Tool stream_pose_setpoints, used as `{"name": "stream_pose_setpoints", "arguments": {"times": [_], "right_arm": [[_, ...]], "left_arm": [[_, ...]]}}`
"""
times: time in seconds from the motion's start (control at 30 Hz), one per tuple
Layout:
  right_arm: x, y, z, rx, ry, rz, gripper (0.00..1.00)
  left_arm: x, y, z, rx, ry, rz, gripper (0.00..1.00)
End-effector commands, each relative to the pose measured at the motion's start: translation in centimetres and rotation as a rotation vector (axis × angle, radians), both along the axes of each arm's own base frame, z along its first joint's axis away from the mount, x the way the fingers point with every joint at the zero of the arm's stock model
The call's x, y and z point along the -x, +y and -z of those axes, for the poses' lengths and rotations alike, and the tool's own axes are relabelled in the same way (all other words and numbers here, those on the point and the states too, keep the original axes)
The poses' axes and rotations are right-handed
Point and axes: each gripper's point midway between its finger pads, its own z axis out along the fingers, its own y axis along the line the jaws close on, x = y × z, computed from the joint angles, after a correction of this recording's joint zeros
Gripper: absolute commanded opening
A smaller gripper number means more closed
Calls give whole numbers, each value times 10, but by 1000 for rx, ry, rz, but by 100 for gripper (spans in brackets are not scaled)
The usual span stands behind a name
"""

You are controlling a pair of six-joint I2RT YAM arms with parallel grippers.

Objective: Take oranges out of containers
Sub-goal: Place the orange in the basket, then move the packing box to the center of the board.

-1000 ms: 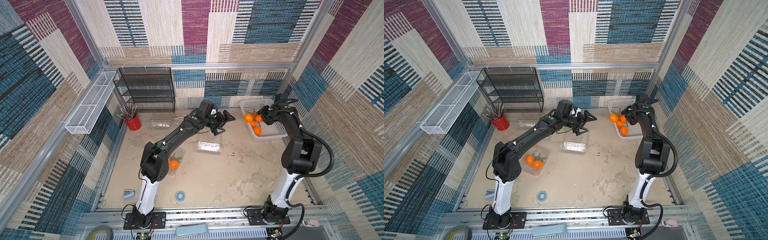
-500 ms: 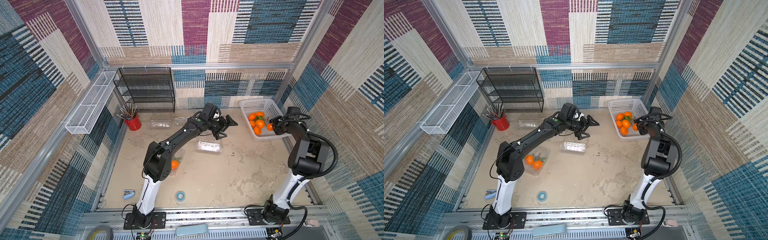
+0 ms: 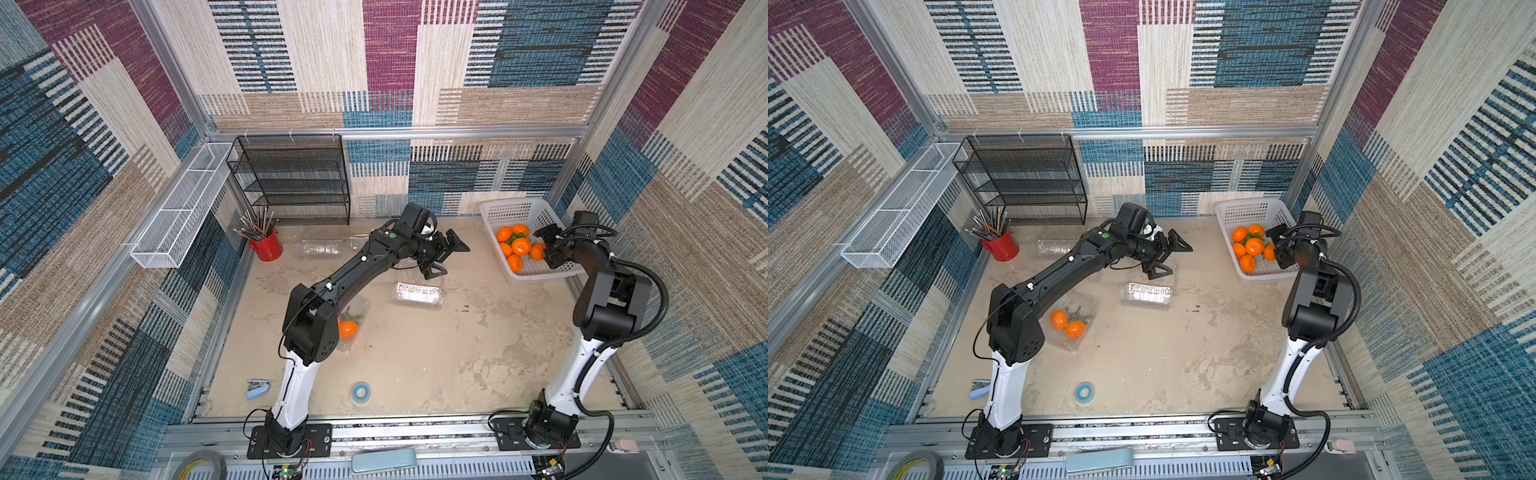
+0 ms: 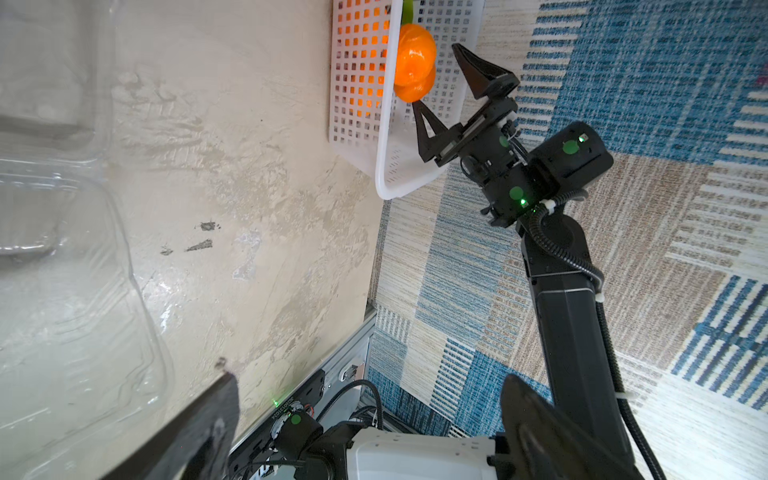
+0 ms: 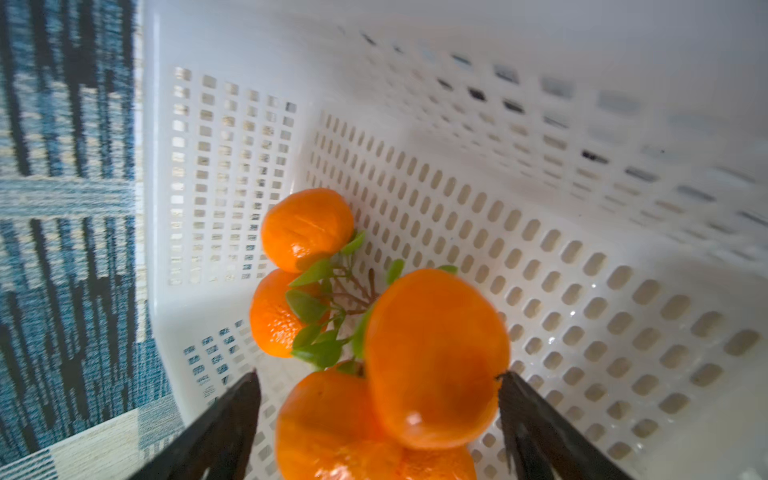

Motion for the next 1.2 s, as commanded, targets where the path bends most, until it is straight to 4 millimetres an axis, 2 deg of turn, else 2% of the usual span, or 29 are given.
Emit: {"name": "stream_pose_setpoints", "arguments": {"times": [0.0,0.07,0.17,0.4,0.53,0.67,0.8,0.97,1.17], "right_arm": [[0,16,-23,21,-79,-69,97],[5,30,-34,42,-108,-102,99],[9,61,-54,96,-150,-178,98],[34,123,-87,190,-192,-292,98],[50,173,-93,189,-208,-420,98],[75,226,-70,156,-130,-553,98],[105,268,-37,65,-34,-669,98],[135,310,-5,39,83,-807,100],[160,348,25,21,182,-908,93]], "left_arm": [[1,7,-6,-18,-32,18,99],[-1,10,-8,-23,-39,19,99],[-3,15,-10,-29,-60,21,99],[-8,44,-19,-76,-124,17,99],[-3,60,-20,-97,-150,17,99],[7,78,-12,-124,-146,4,99],[19,96,9,-145,-111,-13,99],[26,121,38,-125,-45,-89,99],[32,130,41,-124,-44,-100,99]]}}
